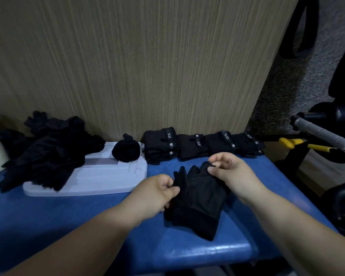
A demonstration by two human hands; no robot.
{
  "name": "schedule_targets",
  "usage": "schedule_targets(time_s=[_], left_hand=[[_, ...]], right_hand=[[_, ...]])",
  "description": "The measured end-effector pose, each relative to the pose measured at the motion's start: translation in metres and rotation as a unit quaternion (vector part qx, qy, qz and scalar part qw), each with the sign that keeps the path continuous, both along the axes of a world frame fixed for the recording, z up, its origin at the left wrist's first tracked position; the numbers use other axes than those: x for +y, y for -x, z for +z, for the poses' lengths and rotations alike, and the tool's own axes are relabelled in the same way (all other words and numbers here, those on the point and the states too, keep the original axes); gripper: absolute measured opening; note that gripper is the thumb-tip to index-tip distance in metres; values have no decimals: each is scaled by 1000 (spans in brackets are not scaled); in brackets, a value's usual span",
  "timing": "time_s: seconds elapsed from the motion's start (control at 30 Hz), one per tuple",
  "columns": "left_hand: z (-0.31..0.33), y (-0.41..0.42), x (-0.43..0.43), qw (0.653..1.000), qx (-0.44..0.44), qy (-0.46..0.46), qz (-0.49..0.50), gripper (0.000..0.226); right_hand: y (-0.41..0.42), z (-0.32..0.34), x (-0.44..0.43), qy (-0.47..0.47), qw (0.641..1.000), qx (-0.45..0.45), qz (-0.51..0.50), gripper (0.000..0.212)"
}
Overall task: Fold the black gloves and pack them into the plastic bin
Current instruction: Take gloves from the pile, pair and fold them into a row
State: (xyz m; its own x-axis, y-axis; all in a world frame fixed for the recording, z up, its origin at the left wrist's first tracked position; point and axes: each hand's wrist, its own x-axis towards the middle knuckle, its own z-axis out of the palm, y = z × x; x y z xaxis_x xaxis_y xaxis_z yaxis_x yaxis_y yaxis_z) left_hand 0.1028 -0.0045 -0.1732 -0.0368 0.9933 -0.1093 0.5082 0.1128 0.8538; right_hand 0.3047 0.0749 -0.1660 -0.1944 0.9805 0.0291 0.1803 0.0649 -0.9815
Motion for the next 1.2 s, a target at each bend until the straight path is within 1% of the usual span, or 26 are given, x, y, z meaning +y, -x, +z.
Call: schedule_targets(time_s=[0.07,0.1,0.2,0.23,0.3,0.33,0.37,0.43,0.47,0.5,0.57,0.63,0.8,0.83,0.9,0.93,1.0,1.07,1.13,1.2], left_hand=[[-2,0,1,999,46,-14,3,14],[-2,-1,0,997,71,-23,6,15],[-1,-1,-2,989,140,-40,17,22],[-1,-1,-3,986,158,-41,21,25],[-1,0,-5,983,177,-44,26,30],[0,1,-6,983,177,-48,26,31],[1,1,-6,983,172,-52,24,31],[1,2,-5,984,158,-76,18,23],[-1,3,-3,984,154,-93,18,18],[-1,3,-2,983,145,-110,23,13],[-3,3,0,987,104,-124,24,11],[-4,2,-1,989,75,-130,1,14],[-12,-1,-2,977,118,-165,-62,28],[-14,-2,-2,972,138,-175,-75,29],[-18,-3,-3,956,187,-201,-104,26],[-19,-3,-3,947,205,-217,-118,24],[-23,-3,-3,936,214,-240,-141,23],[-24,-4,-1,934,210,-253,-141,19],[-23,-5,-1,937,203,-259,-114,15],[-20,-7,-1,942,198,-257,-86,15]], right_hand=[[0,-5,6,-57,996,-56,-46,22],[0,-6,7,-83,993,-68,-56,24],[0,-6,7,-153,979,-121,-61,25],[-1,-4,5,-182,969,-156,-63,23],[-4,-2,1,-242,936,-249,-58,16],[-5,0,-2,-252,921,-293,-44,14],[-5,2,-5,-244,912,-329,-20,15],[-3,2,-12,-199,900,-385,42,16],[-2,0,-15,-187,889,-412,74,24],[-2,-2,-18,-184,874,-437,105,36],[-1,-8,-21,-188,845,-476,158,57],[-2,-10,-24,-190,828,-490,194,65],[-13,-14,-17,-182,812,-499,242,72],[-15,-14,-15,-179,809,-504,245,79],[-20,-16,-12,-181,809,-502,247,100],[-22,-16,-10,-181,810,-500,248,106],[-25,-17,-8,-184,807,-502,251,109],[-25,-17,-8,-189,805,-502,252,110],[-25,-17,-7,-186,805,-502,254,109],[-24,-16,-6,-181,806,-502,258,105]])
